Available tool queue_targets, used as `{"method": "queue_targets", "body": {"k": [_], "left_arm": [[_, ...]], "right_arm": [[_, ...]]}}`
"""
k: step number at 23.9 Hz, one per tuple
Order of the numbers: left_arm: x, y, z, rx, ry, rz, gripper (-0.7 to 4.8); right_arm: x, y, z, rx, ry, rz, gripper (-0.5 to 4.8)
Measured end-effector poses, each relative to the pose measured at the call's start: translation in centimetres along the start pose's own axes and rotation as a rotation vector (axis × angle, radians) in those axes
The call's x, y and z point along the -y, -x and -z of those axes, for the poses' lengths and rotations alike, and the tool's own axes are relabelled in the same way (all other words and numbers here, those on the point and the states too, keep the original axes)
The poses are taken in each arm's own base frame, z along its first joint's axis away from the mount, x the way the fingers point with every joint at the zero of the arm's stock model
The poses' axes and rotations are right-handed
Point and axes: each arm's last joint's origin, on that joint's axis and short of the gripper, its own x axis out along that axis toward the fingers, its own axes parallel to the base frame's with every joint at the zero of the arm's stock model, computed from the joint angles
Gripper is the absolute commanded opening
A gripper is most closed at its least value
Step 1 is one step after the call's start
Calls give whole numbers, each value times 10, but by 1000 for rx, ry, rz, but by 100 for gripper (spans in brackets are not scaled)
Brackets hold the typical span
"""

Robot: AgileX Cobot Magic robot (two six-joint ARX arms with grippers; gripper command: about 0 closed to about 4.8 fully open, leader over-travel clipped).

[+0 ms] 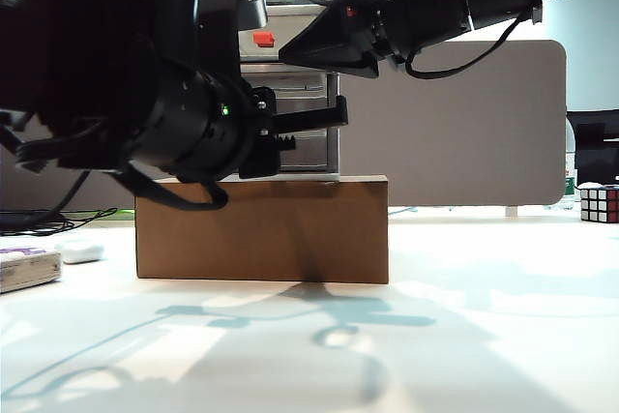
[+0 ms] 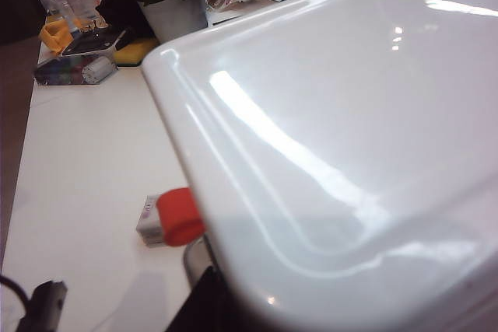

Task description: Open the third layer of the drawer on the table, pick up a pack of napkins on the table and put it in, and finally close the drawer.

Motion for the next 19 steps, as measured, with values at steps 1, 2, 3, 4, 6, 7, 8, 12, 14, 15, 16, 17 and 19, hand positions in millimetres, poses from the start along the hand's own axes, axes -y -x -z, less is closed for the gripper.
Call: {"method": "queue_targets", "body": {"k": [1,2,3,4,6,7,8,12,14,15,16,17,19], "left_arm": [[1,3,1,-1,-1,-2,-6],[1,6,3,-1,-2,-4,-6],[1,10,4,-2,0,-4,-6],[0,13,5,-1,5,-3,-6],[-2,23,9,6,34,-1,-6],[-2,28,10,9,44,1,-6],[-3,32,11,11,50,3,-6],[-5,46,16,13,55,5,-6],[-6,54,19,7,51,8,-6],[-3,61,18,9,56,23,-6],[-1,66,15,15,66,31,-6],[0,68,14,23,78,36,-6],[1,73,12,27,83,30,-6]], "right_arm": [[0,0,0,0,0,0,-6],[0,0,0,0,0,0,-5],[0,0,0,0,0,0,-5],[0,0,0,0,0,1,-5],[0,0,0,0,1,6,-6],[0,0,0,0,1,7,-5],[0,0,0,0,1,6,-6],[0,0,0,1,2,11,-6],[0,0,0,1,2,13,-6],[0,0,0,1,1,15,-5],[0,0,0,1,2,15,-6],[0,0,0,1,2,15,-5],[0,0,0,1,2,16,-6]]}}
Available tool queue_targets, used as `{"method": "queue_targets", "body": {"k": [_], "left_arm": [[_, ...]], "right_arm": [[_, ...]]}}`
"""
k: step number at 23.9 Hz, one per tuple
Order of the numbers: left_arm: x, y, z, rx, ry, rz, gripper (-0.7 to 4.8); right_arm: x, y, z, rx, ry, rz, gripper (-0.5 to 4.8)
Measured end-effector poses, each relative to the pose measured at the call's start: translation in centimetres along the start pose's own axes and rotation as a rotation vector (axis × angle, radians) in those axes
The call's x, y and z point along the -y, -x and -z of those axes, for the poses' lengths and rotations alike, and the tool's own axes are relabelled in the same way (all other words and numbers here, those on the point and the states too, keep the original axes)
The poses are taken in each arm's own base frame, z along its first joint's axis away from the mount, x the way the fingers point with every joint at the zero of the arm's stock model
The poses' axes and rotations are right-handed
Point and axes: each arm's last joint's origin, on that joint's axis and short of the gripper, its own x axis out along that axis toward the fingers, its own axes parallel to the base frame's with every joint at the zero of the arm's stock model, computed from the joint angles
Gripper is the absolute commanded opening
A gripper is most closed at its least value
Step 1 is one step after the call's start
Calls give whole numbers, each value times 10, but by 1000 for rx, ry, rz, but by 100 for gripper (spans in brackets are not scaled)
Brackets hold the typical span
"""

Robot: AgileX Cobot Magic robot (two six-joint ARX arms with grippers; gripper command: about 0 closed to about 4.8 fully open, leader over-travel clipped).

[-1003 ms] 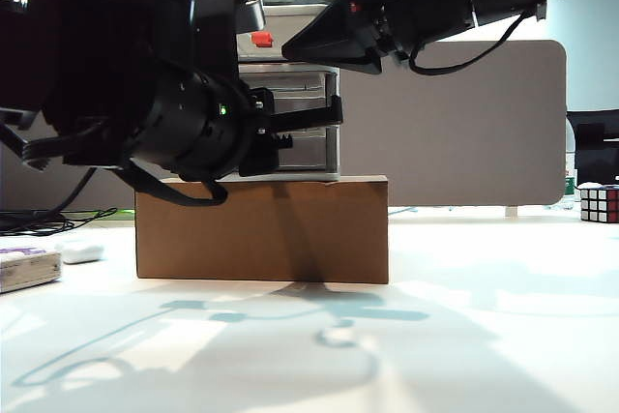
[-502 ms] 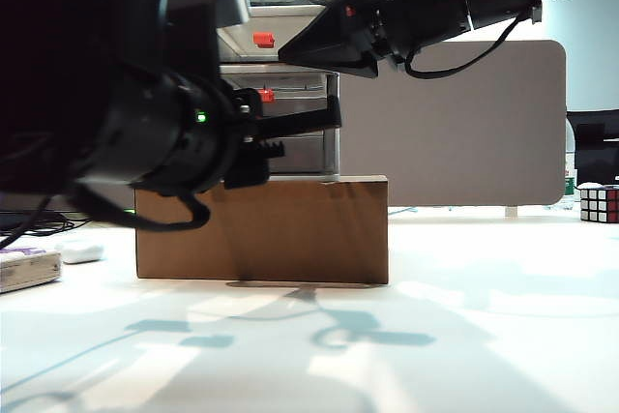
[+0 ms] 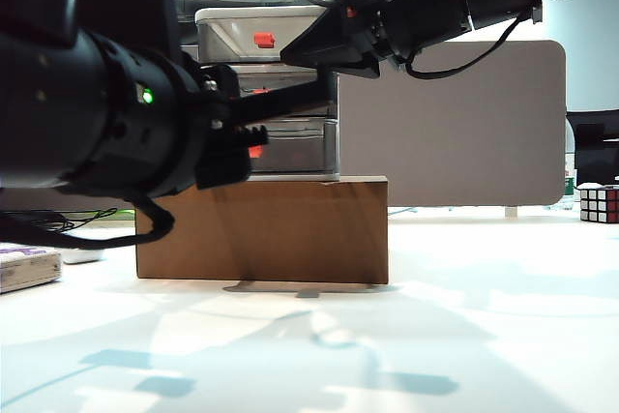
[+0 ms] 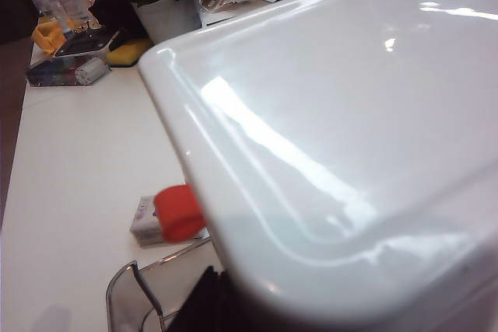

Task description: Open the third layer of the drawer on the table, pick up a pack of napkins on the table and put it in, and finally close the drawer.

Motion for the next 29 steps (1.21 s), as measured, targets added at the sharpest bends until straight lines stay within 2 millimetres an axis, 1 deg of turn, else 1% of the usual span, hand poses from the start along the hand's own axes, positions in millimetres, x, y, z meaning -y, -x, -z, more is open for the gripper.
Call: {"method": "queue_targets", "body": {"k": [5,7,11,13,14,19,21,22,25,29], "left_arm": [[0,2,0,1,-2,-14,-6],[2,5,0,1,-10,-5,-6],[3,12,-9,20,-42,-3,-6],[-5,15,-14,28,-39,-15,-6],[-14,18,-20,41,-20,-22,-6],[-32,18,-42,101,57,22,-6],[-39,13,-50,118,64,36,-6],[-47,7,-56,118,47,49,-6],[-60,-3,-60,85,48,81,-6],[-83,-18,-63,-53,81,148,-6]], "right_arm": [[0,0,0,0,0,1,-6],[-1,0,0,-1,0,-2,-5],[-1,-1,0,-1,0,0,-6],[-1,-1,0,-1,0,0,-6],[-1,-1,1,-7,-4,-4,-5],[-1,0,5,-49,-32,-23,-5],[-2,0,6,-59,-39,-35,-6],[-2,0,7,-68,-45,-42,-6],[-3,0,8,-76,-52,-74,-6],[-6,2,7,-90,-61,-104,-5]]}}
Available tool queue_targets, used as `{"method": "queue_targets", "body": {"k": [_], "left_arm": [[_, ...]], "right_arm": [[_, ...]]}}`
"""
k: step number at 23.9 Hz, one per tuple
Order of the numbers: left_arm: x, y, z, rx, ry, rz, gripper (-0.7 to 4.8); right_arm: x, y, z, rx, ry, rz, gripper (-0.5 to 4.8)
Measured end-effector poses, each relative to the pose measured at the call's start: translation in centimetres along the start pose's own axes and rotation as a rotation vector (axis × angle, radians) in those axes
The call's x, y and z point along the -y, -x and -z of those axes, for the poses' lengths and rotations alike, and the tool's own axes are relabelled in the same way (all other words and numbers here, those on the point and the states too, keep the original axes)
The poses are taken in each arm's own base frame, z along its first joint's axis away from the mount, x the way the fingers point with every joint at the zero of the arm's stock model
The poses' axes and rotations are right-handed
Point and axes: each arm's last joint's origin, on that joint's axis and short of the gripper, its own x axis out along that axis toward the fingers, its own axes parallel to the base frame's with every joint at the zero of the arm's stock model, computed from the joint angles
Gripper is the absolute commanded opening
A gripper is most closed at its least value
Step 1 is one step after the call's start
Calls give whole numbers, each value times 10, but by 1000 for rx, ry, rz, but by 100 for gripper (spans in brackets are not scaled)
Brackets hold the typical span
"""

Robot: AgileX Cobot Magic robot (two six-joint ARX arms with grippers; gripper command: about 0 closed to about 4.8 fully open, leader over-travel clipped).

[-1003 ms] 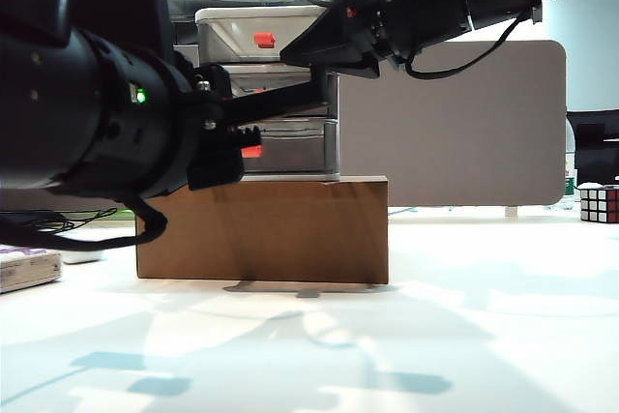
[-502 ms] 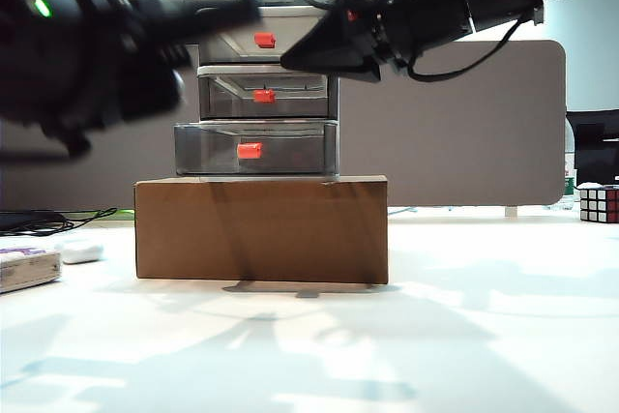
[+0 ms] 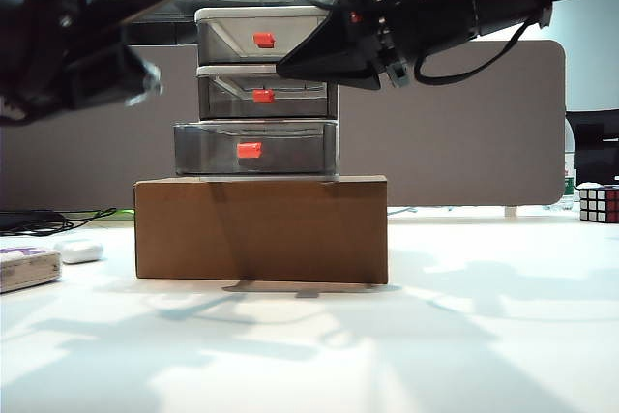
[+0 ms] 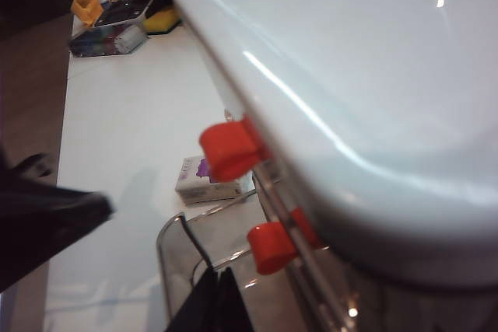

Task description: Open the third layer of the drawer on the table, pick up a pack of napkins on the table and put it in, and finally close the drawer.

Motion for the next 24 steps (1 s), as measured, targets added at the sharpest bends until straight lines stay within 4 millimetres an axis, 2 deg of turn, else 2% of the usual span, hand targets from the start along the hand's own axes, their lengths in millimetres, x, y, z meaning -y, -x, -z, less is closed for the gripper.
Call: {"method": "queue_targets", "body": {"k": [4,7,10,12,14,15,16,17,18,20,24], "left_arm": [[-26,-12,-17,-174,0,63,-6],[-43,-18,-28,-241,-35,76,-6],[-67,-22,-40,-291,-92,75,53],[-78,-20,-40,-308,-101,21,53],[-77,-20,-39,-310,-101,26,66],[-77,-20,-39,-310,-116,32,184],[-78,-20,-39,-312,-171,33,257],[-80,-20,-39,-319,-226,30,400],[-84,-18,-36,-353,-334,27,429],[-92,-15,-31,-426,-434,6,431],[-107,-10,-30,-483,-491,-63,436]], "right_arm": [[-7,6,-4,-14,47,-31,-6],[-9,9,-4,-38,53,-39,-6],[-12,11,-3,-58,41,-81,-5],[-13,12,-2,-64,35,-101,-6],[-13,12,-2,-70,30,-109,-5],[-14,12,-1,-78,22,-117,-5],[-14,12,1,-89,11,-125,-5],[-14,13,1,-96,6,-130,-5],[-14,13,2,-102,6,-133,-6],[-14,13,3,-112,10,-135,-6],[-15,13,6,-127,69,-142,-6]]}}
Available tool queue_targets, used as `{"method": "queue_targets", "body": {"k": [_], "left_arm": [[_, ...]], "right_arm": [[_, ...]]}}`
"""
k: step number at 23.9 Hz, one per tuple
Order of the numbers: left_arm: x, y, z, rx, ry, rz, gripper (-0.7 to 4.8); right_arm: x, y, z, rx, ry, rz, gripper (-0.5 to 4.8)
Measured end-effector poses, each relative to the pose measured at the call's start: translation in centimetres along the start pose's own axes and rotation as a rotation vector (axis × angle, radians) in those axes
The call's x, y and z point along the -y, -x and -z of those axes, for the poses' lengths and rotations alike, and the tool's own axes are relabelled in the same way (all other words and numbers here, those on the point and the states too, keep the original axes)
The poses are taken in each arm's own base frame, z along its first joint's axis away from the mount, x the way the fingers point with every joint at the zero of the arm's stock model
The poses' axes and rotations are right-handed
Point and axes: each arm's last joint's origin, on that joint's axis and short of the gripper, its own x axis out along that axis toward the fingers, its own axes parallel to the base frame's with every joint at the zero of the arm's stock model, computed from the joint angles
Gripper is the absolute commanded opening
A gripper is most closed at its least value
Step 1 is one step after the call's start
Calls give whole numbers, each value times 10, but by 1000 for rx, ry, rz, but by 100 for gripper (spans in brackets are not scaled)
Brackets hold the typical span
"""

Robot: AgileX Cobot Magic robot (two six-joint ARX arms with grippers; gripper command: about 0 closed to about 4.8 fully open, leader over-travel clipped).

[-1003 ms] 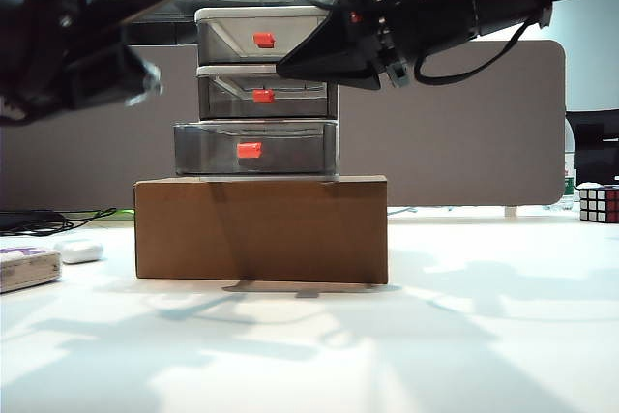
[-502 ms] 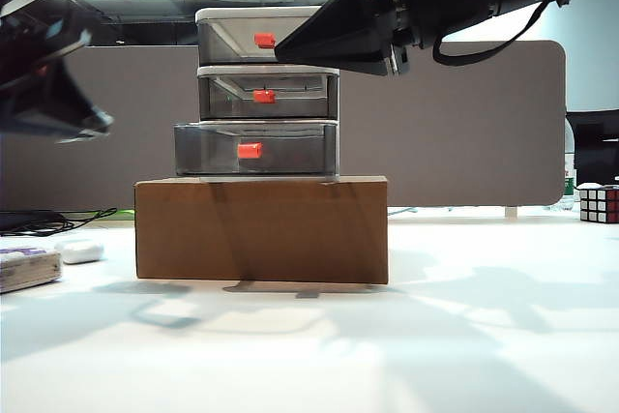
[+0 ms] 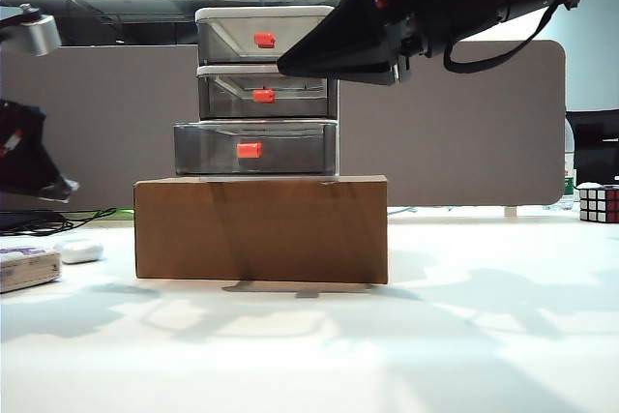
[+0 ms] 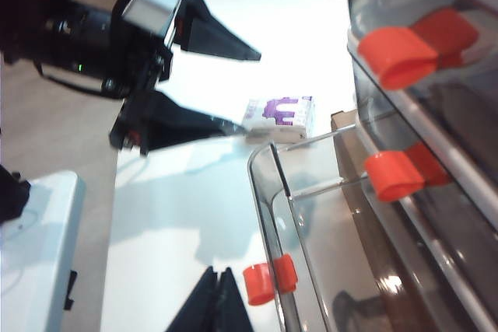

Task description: Open the third layer of the drawer on the table, pick up a pack of napkins on the table and put it in, and finally close the drawer.

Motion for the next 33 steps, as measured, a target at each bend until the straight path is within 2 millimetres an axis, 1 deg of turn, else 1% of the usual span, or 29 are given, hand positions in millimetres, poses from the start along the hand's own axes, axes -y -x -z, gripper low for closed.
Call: {"method": "queue_targets", "body": {"k": [3,6,9,10,11,13,16,19,21,22,24,28,33], "left_arm": [[-7,0,4,-7,10,-6,436],[-23,-6,17,-44,76,31,437],[-31,-12,23,-59,116,81,437],[-32,-15,23,-65,120,86,437],[-33,-17,23,-64,111,90,437],[-34,-22,22,-67,84,101,437],[-38,-28,20,-79,80,104,437],[-46,-39,11,-79,61,107,437],[-48,-43,9,-75,61,118,437],[-48,-44,8,-77,62,123,437],[-48,-48,11,-93,68,132,437],[-47,-52,16,-119,72,147,437],[-47,-55,21,-135,25,160,437]], "right_arm": [[-1,0,3,-24,35,-5,-5],[-1,0,7,-58,55,-6,-5],[-1,0,8,-64,61,-8,0],[-1,0,8,-63,68,-7,13],[-1,0,8,-64,76,-5,68],[-1,0,8,-63,105,-5,121],[-1,0,8,-66,120,6,127],[0,0,6,-60,156,34,127],[1,0,5,-53,169,44,127],[1,0,5,-51,172,47,138],[1,0,5,-55,176,63,174],[5,-3,8,-65,180,84,181],[9,-7,12,-70,177,84,180]]}}
